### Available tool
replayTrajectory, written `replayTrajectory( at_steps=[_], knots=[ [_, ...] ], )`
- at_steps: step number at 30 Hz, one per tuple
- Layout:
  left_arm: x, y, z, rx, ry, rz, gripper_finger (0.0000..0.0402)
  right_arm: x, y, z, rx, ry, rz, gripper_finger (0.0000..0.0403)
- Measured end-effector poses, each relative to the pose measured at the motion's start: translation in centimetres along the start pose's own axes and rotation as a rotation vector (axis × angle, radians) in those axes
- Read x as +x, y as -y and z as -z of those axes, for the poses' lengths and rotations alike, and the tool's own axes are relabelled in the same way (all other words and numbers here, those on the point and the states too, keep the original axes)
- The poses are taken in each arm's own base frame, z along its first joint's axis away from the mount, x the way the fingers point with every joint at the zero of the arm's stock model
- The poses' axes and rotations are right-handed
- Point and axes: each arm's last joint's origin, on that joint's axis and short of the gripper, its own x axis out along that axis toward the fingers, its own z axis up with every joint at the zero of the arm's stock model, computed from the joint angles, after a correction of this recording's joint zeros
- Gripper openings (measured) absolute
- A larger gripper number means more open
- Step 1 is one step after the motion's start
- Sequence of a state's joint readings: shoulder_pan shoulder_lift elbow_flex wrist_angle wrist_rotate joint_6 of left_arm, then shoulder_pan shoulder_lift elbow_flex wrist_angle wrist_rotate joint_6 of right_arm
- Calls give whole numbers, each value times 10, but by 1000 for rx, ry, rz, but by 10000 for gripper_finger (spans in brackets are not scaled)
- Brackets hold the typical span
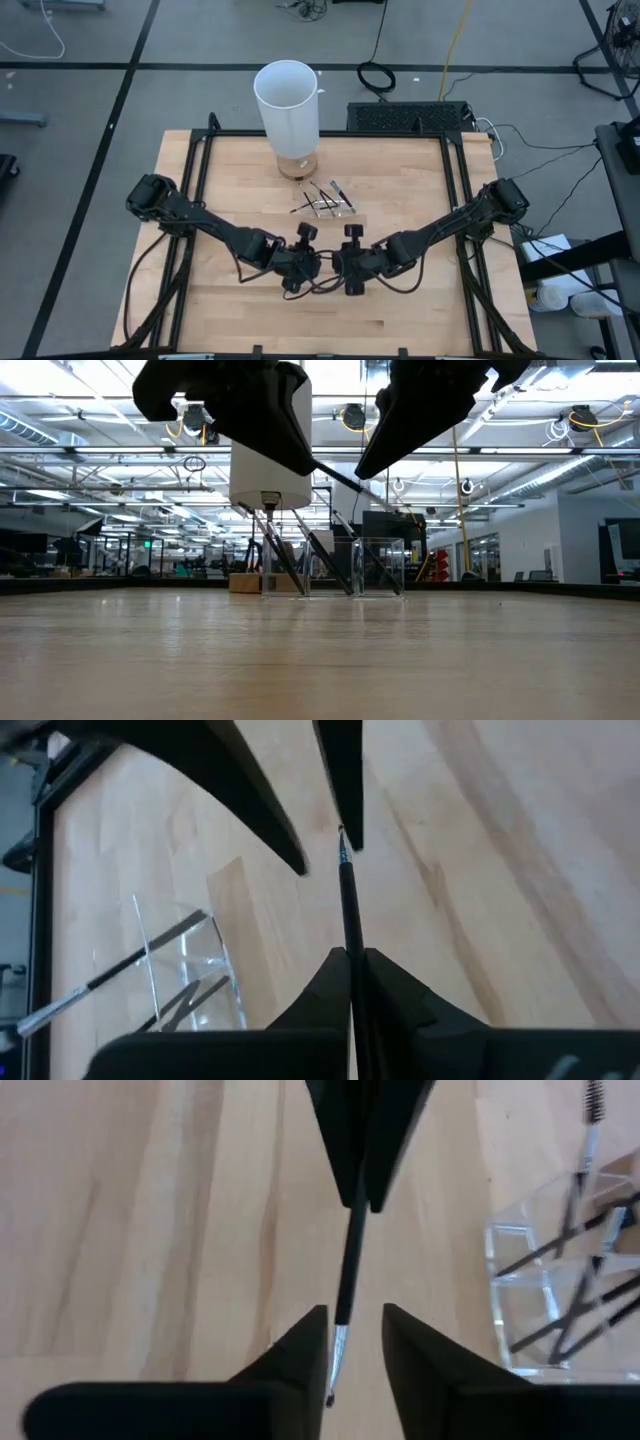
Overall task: Pick & Place Makeup Supplies
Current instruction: Put the makeup brush into the transparent organizer
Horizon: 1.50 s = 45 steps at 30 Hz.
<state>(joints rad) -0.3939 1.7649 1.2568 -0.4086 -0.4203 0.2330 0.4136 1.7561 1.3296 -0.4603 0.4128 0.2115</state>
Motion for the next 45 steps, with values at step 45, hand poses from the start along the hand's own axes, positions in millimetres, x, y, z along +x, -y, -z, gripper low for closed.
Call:
replayTrajectory(
  at_steps=[45],
  knots=[
    [-72,-35,-69,-14,964,112,12,-114,-23,106,-251,1278,-218,209]
  ],
)
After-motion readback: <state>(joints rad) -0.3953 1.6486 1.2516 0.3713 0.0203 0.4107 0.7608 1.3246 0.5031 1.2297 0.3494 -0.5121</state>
